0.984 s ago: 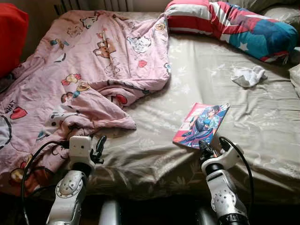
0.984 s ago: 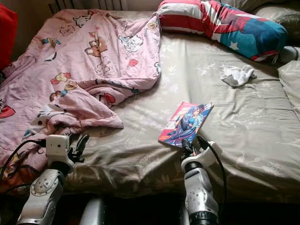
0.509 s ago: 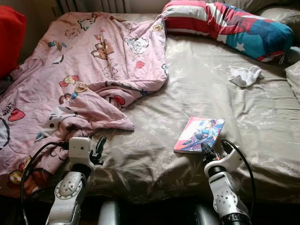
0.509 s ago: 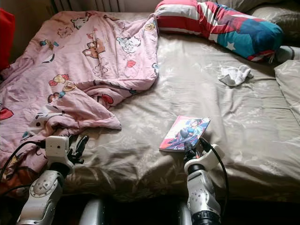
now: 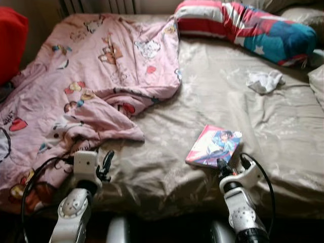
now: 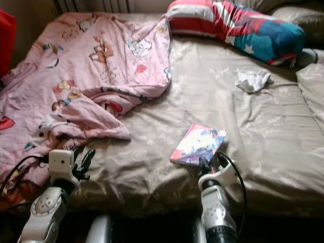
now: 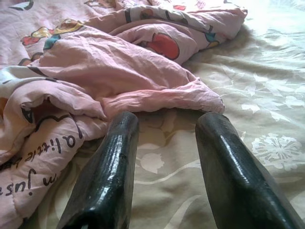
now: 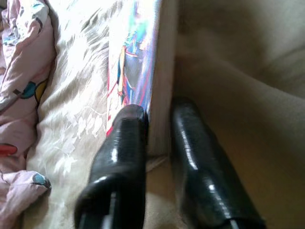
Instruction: Clean up the room
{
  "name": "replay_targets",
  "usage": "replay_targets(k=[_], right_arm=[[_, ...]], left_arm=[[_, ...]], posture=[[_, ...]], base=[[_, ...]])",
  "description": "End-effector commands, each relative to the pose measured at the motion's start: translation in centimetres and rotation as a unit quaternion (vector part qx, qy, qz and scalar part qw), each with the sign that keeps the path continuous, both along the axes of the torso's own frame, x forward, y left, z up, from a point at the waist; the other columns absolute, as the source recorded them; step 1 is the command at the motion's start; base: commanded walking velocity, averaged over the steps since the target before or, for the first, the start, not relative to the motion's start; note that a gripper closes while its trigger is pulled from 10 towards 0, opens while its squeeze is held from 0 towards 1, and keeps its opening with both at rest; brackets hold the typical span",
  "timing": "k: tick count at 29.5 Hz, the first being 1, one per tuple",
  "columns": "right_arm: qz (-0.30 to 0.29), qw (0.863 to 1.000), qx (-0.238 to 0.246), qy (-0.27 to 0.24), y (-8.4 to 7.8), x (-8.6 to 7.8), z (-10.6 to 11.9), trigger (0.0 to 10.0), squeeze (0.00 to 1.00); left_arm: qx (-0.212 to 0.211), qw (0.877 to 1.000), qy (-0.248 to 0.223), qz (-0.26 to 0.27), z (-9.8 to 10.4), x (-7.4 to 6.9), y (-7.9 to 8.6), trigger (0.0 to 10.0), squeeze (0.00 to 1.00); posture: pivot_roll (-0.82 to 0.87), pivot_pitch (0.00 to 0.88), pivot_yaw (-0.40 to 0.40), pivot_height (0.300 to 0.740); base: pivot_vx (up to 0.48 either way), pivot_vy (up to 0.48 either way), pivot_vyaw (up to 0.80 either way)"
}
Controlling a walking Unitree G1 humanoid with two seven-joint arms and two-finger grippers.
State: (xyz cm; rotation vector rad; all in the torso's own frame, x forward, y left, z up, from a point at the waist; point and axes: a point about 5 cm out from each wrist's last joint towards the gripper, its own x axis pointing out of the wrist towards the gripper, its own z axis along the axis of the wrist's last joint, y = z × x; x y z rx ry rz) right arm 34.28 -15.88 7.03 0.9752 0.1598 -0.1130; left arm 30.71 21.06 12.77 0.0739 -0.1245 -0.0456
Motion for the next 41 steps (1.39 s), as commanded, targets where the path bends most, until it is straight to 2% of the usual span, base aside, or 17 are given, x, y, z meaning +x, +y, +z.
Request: replay_targets(k=[1, 7, 9, 10, 12, 14, 16, 20, 23, 27, 28, 29, 33, 36, 41], right_arm=[[-0.002, 1.0, 0.012, -0.001, 0.2, 0.2, -0.1, 0.0, 0.0], [0.001, 1.0, 0.016, -0.01, 0.4, 0.7, 0.3, 0.0, 0.0], [0.004, 1.0, 0.0, -0.016, 0.4, 0.8, 0.6, 0.0, 0.0], [0.005, 1.0, -0.014, -0.018, 0.4, 0.9, 0.7, 0.0, 0.0], [0.019, 0.995, -0.09, -0.029, 0.4, 0.9, 1.1, 0.0, 0.0], [0.026, 0.989, -0.136, -0.041, 0.5, 0.9, 1.5, 0.0, 0.0], [0.042, 0.975, -0.199, -0.087, 0.9, 0.8, 2.9, 0.0, 0.0], [0.067, 0.948, -0.284, -0.124, 1.4, 0.4, 4.2, 0.0, 0.0], [0.079, 0.933, -0.321, -0.144, 1.8, -0.2, 4.8, 0.0, 0.0], [0.091, 0.928, -0.333, -0.144, 1.9, -0.6, 4.6, 0.0, 0.0], [0.092, 0.925, -0.341, -0.137, 1.8, -0.8, 4.4, 9.6, 0.0], [0.09, 0.926, -0.344, -0.129, 1.6, -0.9, 4.1, 10.0, 0.0], [0.075, 0.927, -0.346, -0.12, 1.2, -1.2, 4.0, 10.0, 0.0], [0.077, 0.92, -0.368, -0.114, 1.3, -1.1, 4.2, 10.0, 0.0], [0.079, 0.918, -0.371, -0.117, 1.5, -0.9, 4.5, 10.0, 0.0]], left_arm=[[0.017, 1.0, 0.008, 0.004, -0.2, -0.4, 0.4, 10.0, 0.0], [0.02, 1.0, 0.009, 0.004, -0.2, -0.4, 0.6, 10.0, 0.0], [0.019, 1.0, 0.007, 0.005, -0.1, -0.3, 0.6, 10.0, 0.0], [0.019, 1.0, 0.006, 0.006, 0.0, -0.2, 0.6, 10.0, 0.0], [0.017, 1.0, 0.003, 0.007, 0.1, 0.0, 0.5, 10.0, 0.0], [0.014, 1.0, 0.001, 0.008, 0.1, 0.1, 0.3, 10.0, 0.0], [0.004, 1.0, -0.006, 0.01, 0.3, 0.4, 0.0, 10.0, 0.0], [-0.016, 1.0, -0.013, 0.015, 0.5, 0.7, -0.4, 10.0, 0.0], [-0.024, 0.999, -0.015, 0.015, 0.4, 0.6, -0.7, 10.0, 0.0], [-0.034, 0.999, -0.014, 0.016, 0.2, 0.4, -0.9, 10.0, 0.0], [-0.034, 0.999, -0.013, 0.015, 0.2, 0.3, -1.1, 10.0, 0.0], [-0.035, 0.999, -0.013, 0.015, 0.1, 0.2, -1.2, 10.0, 0.0], [-0.039, 0.999, -0.01, 0.017, -0.1, -0.1, -1.1, 10.0, 0.0], [-0.041, 0.999, -0.008, 0.018, -0.2, -0.3, -1.2, 10.0, 0.0], [-0.045, 0.999, -0.007, 0.019, -0.3, -0.3, -1.4, 10.0, 0.0]], posture=[[0.15, 0.257, 0.023, 0.583], [0.15, 0.253, 0.024, 0.583], [0.15, 0.245, 0.018, 0.583], [0.15, 0.245, 0.018, 0.583], [0.14, 0.239, 0.011, 0.583], [0.14, 0.23, 0.004, 0.583], [0.12, 0.213, -0.009, 0.583], [0.11, 0.197, -0.029, 0.583], [0.09, 0.191, -0.041, 0.583], [0.09, 0.19, -0.047, 0.583], [0.09, 0.193, -0.05, 0.583], [0.09, 0.194, -0.05, 0.583], [0.09, 0.2, -0.051, 0.583], [0.08, 0.204, -0.055, 0.598], [0.08, 0.207, -0.056, 0.623]], base=[[0.0, 0.0, 0.0], [0.0, 0.0, 0.0], [0.0, 0.0, 0.0], [0.0, 0.0, 0.0], [0.0, 0.0, 0.0], [0.0, 0.0, 0.0], [0.0, 0.0, 0.0], [0.0, 0.0, 0.0], [0.0, 0.0, 0.0], [0.0, 0.0, 0.0], [0.0, 0.0, 0.0], [0.0, 0.0, 0.0], [0.0, 0.0, 0.0], [0.0, 0.0, 0.0], [0.0, 0.0, 0.0]])
